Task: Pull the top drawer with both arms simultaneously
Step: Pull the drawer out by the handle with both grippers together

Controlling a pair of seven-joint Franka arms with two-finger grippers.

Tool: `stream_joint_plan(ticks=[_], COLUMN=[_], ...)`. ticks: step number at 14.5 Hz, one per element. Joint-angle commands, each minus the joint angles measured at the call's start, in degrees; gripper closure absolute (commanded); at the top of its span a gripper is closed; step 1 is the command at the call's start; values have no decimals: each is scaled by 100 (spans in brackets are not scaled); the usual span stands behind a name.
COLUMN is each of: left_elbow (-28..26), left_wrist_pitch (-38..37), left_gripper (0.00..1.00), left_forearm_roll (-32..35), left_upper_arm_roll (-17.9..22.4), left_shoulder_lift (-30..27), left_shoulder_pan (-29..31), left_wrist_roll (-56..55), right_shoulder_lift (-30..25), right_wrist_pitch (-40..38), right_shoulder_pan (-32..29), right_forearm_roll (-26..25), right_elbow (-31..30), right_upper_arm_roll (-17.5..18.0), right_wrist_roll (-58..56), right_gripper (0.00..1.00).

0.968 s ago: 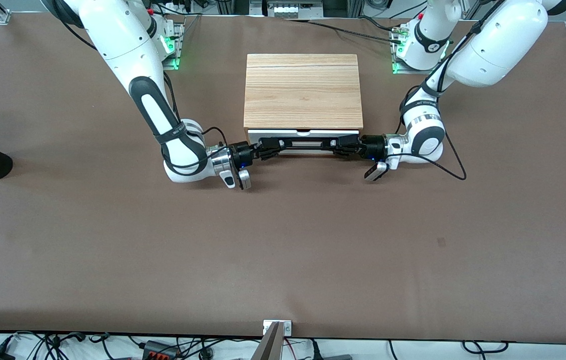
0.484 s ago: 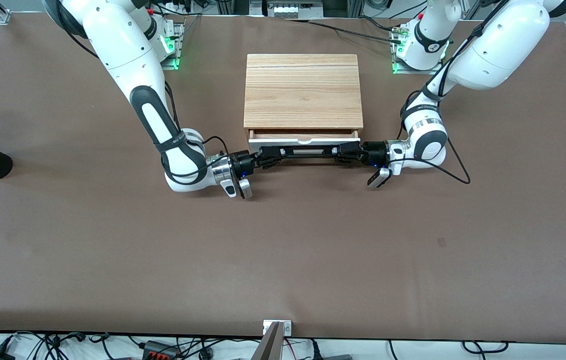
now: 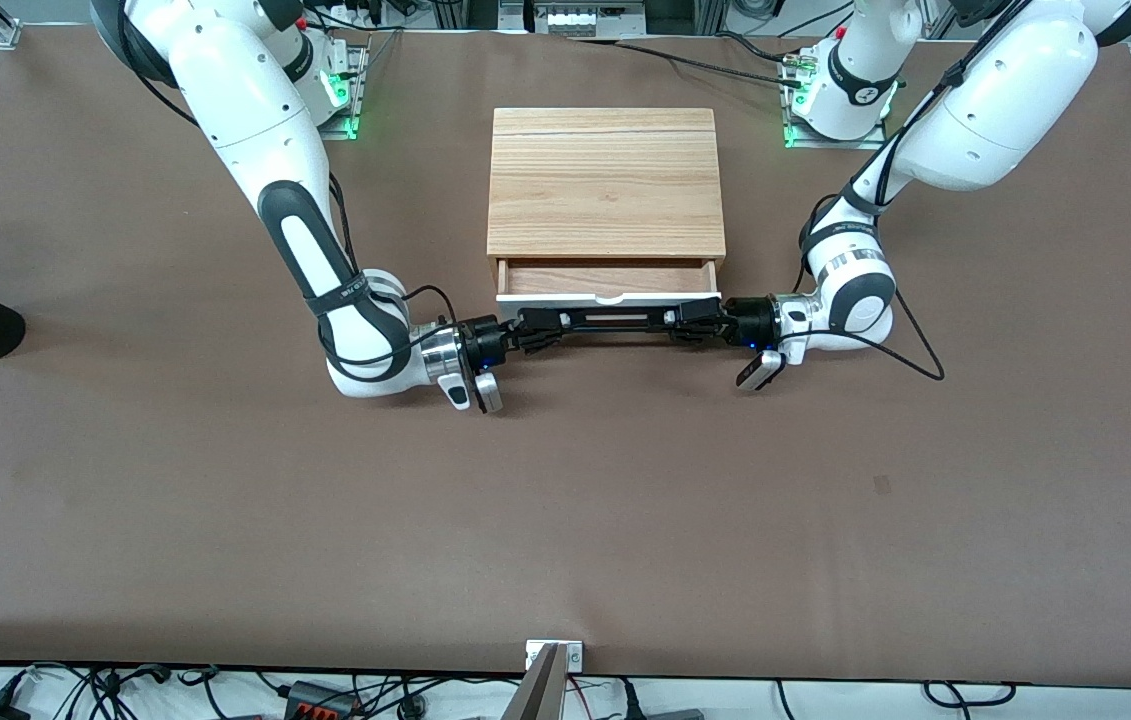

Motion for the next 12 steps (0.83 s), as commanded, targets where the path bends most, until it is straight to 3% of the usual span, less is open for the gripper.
stream_joint_plan(ticks=[1,7,11,12], left_elbow=[352,581,765,774], left_wrist_pitch=[77,322,341,341], left_gripper=[91,91,91,91], left_forearm_roll=[-58,-58,-49,-49], left_upper_arm_roll=[149,185,193,185], left_shoulder_lift=[379,432,563,590], left_shoulder_pan=[21,-40,-49,-41], left_wrist_roll=[402,394,385,394], right_shoulder_lift=[337,627,636,627], right_wrist_pitch=[126,153,153,153], right_shoulder_pan=[-95,-95,-86,-86], right_forearm_roll=[44,44,36,35], right_elbow=[540,1076,1103,1103], right_upper_arm_roll=[-96,-158,-272,-272], right_wrist_roll=[34,210,228,254], right_gripper=[100,100,100,93])
